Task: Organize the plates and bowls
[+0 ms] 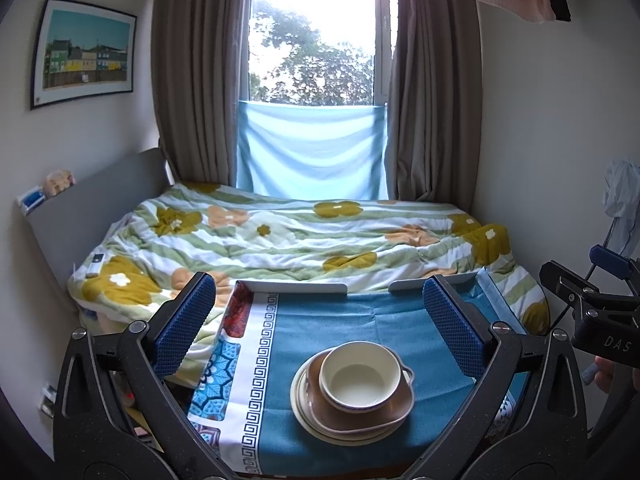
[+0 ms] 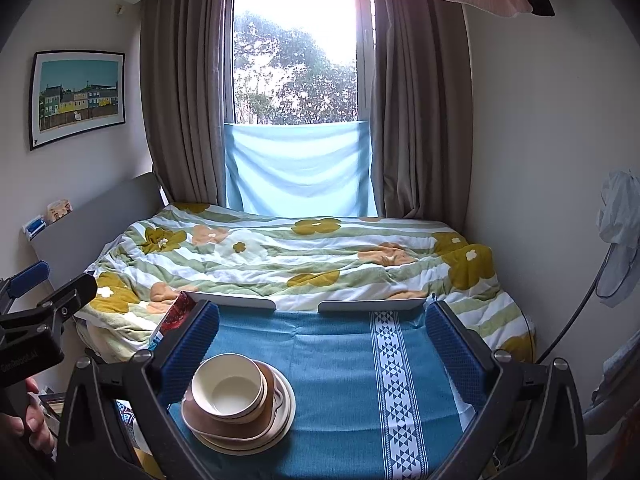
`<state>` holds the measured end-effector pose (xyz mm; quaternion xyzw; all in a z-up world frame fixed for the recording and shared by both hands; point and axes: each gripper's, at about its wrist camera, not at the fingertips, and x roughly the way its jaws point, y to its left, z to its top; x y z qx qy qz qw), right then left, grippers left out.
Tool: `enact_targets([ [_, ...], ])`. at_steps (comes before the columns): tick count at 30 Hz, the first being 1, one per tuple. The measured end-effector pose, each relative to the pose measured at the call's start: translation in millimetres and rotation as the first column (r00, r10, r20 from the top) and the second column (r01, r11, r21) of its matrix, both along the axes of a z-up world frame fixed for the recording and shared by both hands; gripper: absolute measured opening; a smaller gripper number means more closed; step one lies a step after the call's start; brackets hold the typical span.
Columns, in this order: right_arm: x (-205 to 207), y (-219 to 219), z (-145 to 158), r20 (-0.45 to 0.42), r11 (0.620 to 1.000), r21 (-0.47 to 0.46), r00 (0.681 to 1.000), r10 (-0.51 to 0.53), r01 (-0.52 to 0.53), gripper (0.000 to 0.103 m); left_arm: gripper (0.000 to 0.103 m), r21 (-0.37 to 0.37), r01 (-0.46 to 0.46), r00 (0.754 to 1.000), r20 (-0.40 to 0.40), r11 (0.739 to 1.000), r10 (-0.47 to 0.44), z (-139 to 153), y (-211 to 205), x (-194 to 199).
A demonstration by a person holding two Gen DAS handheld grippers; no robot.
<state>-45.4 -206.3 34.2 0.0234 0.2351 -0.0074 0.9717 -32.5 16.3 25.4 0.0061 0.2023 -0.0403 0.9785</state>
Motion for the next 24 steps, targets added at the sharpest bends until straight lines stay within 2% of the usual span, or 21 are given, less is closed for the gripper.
enact_targets([
  [24,5,-10,0,0.0,1.0,-0.001,1.0,-0.016,0.016,0.103,0.103,-0.007,0.003,1.0,0.0,1.0,-0.003,1,-3,2],
])
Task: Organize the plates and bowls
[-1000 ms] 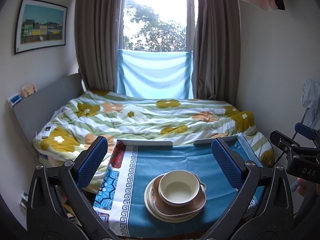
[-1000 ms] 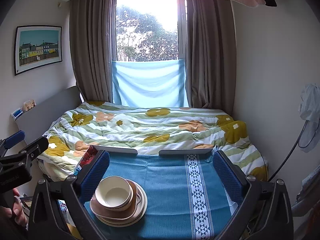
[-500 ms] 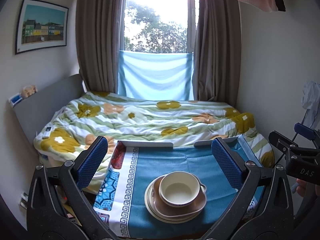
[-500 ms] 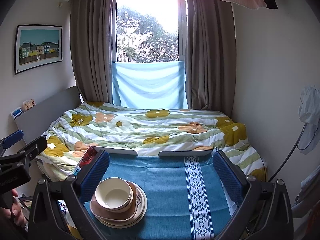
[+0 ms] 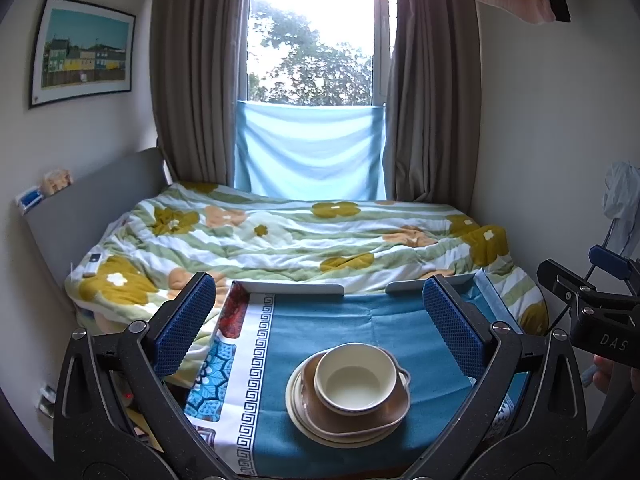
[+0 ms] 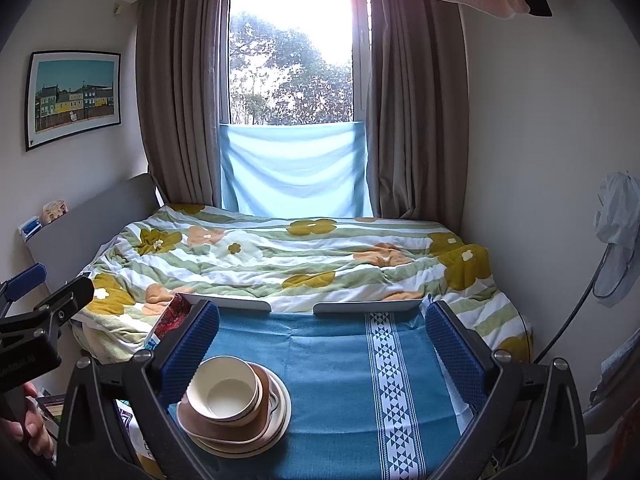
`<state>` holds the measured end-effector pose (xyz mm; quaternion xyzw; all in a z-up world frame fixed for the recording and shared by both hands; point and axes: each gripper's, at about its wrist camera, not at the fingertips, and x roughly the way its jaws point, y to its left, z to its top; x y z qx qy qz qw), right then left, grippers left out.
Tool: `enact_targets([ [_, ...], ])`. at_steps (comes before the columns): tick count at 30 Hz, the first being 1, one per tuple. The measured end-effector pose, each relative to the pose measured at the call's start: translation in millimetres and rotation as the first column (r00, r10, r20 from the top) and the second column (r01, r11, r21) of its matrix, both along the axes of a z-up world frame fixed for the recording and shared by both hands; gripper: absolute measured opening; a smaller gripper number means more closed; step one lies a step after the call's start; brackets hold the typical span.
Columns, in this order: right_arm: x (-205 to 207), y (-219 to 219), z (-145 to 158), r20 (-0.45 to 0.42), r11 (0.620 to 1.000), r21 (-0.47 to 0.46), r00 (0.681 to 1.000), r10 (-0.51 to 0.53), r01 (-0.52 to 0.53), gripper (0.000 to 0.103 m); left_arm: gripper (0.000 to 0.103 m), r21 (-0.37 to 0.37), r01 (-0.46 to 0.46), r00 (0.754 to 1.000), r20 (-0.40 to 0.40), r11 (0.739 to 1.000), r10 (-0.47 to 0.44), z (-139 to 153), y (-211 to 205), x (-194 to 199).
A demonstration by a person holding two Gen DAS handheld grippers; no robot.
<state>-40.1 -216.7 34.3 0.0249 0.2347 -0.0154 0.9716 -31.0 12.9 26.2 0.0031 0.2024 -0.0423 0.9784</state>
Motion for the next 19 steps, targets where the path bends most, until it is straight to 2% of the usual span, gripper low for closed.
enact_targets([
  [19,6.0,-1.4,-3.7,-0.01,1.0,-0.004,1.0,0.003,-0.003,0.103,0.103,0.018,-0.015,0.999,0.037,1.0,0.014,-1.2,-1.9,3.0],
])
